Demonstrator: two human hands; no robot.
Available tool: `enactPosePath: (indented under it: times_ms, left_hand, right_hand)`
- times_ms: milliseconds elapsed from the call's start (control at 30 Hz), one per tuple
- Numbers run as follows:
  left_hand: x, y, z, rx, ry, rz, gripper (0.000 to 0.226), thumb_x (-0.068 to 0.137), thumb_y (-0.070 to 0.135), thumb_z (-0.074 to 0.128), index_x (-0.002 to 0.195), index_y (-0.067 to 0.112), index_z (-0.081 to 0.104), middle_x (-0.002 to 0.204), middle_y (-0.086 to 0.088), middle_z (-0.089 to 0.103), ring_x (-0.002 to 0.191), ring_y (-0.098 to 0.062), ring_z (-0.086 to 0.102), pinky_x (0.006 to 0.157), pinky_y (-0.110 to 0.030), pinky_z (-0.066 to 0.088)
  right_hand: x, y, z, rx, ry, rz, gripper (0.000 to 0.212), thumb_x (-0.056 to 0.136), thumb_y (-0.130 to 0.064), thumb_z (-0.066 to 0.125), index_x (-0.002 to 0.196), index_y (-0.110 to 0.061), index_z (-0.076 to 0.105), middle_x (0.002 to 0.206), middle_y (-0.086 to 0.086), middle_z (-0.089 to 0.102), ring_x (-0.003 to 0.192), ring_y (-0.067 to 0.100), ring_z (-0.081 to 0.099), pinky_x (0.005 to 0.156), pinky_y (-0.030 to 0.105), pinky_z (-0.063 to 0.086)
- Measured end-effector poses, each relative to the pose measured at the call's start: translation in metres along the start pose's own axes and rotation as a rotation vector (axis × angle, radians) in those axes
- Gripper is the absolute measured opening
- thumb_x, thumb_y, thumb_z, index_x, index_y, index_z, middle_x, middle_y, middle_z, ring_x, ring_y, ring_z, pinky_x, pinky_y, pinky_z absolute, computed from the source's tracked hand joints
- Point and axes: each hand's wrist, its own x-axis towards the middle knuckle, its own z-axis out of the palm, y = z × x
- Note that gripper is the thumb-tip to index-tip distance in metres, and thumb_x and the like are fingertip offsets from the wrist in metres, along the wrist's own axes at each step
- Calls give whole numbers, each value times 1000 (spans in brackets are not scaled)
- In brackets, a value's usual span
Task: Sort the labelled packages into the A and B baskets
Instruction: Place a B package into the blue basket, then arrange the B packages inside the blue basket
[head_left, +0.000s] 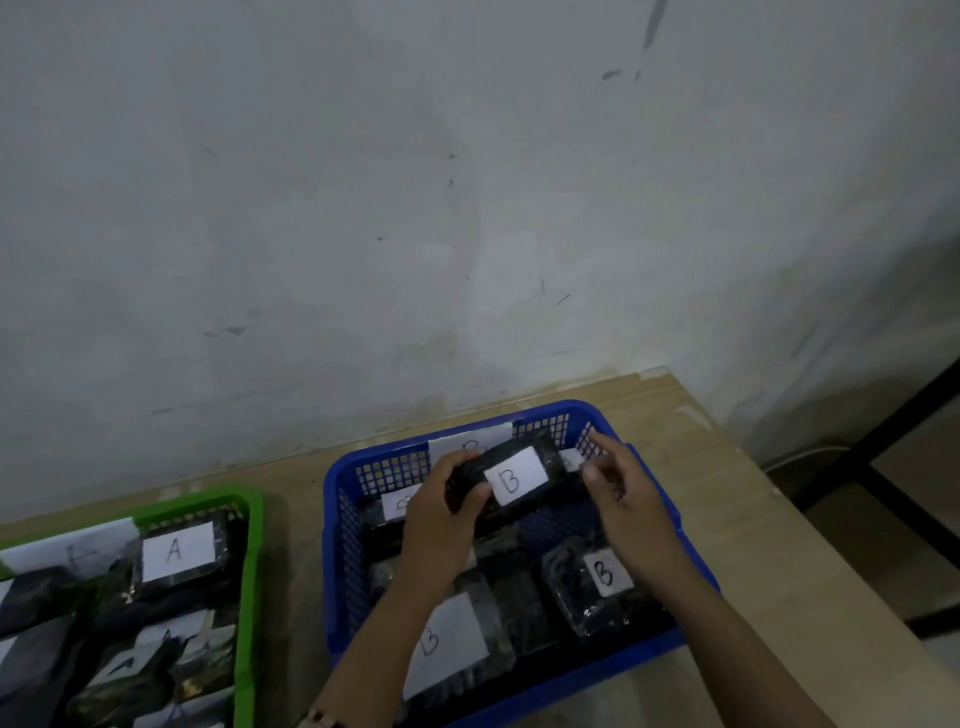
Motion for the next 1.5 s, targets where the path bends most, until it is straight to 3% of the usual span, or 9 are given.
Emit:
enactPosePath:
  times_ms: [167, 467, 633, 833, 967, 1100, 1300, 1433, 1500]
  left_hand:
    - [14, -22, 20, 157, -38, -29, 32, 92, 11, 48, 123, 16, 49, 131, -8, 51, 118, -23, 48, 100, -32, 39]
    - [39, -38, 74, 455, -260, -54, 35, 95, 19, 43, 129, 24, 46, 132, -7, 50, 120, -20, 47, 100, -25, 33]
    - [43, -40, 87, 755, -182, -43, 34, 97, 29, 33, 129, 27, 44, 130, 0, 56, 118, -17, 48, 101, -32, 7]
    - [41, -45, 99, 903, -171, 2, 23, 94, 23, 39, 111, 22, 54, 120, -1, 56, 115, -22, 41, 93, -34, 23]
    - [43, -45, 94, 765, -182, 2, 24, 94, 25, 42, 111, 25, 60, 122, 2, 54, 116, -18, 43, 93, -32, 25]
    - [28, -37, 65, 510, -16, 104, 18, 91, 21, 51, 104, 21, 64, 111, 1, 56, 109, -17, 50, 100, -35, 34]
    - [-13, -29, -10, 393, 225, 197, 12, 86, 11, 58, 92, 18, 66, 96, 7, 59, 90, -17, 59, 86, -45, 51]
    - [-56, -30, -69, 467, 344, 205, 20, 81, 25, 51, 88, 17, 67, 94, -2, 68, 85, -20, 63, 77, -26, 46]
    - [-77, -36, -96, 516, 367, 210, 31, 81, 34, 44, 88, 16, 67, 90, -4, 69, 80, -23, 64, 74, -29, 48]
  right_hand:
    - [5, 35, -29, -307, 222, -66, 35, 90, -24, 44, 121, -9, 53, 114, 13, 57, 108, 29, 51, 89, 32, 36]
    - [5, 65, -22, -478, 129, 11, 48, 92, -35, 33, 132, -10, 43, 144, 10, 39, 131, 25, 36, 106, 34, 31]
    - [4, 64, -16, -452, 186, 6, 59, 85, -42, 24, 130, -12, 46, 143, 7, 42, 130, 22, 39, 104, 31, 30]
    - [4, 65, -16, -376, 195, -8, 58, 85, -44, 26, 130, -13, 45, 142, 5, 42, 130, 20, 39, 102, 29, 31]
    - [3, 65, -17, -360, 195, -2, 59, 84, -45, 26, 131, -14, 44, 143, 4, 40, 131, 19, 37, 101, 25, 28]
    - [1, 65, -18, -435, 161, -17, 59, 85, -42, 27, 131, -11, 44, 146, 8, 36, 136, 23, 31, 108, 32, 24]
    - [-19, 45, 3, -514, 155, -73, 77, 75, -59, 11, 130, -17, 44, 151, 3, 27, 141, 16, 11, 115, 39, 5]
    - [-46, 13, 56, -402, 57, -177, 65, 80, -55, 26, 129, -17, 46, 149, 0, 28, 138, 9, 7, 115, 40, 7]
    - [-60, -2, 88, -375, -20, -246, 72, 79, -63, 22, 130, -18, 45, 147, -7, 25, 135, 5, 3, 115, 38, 4]
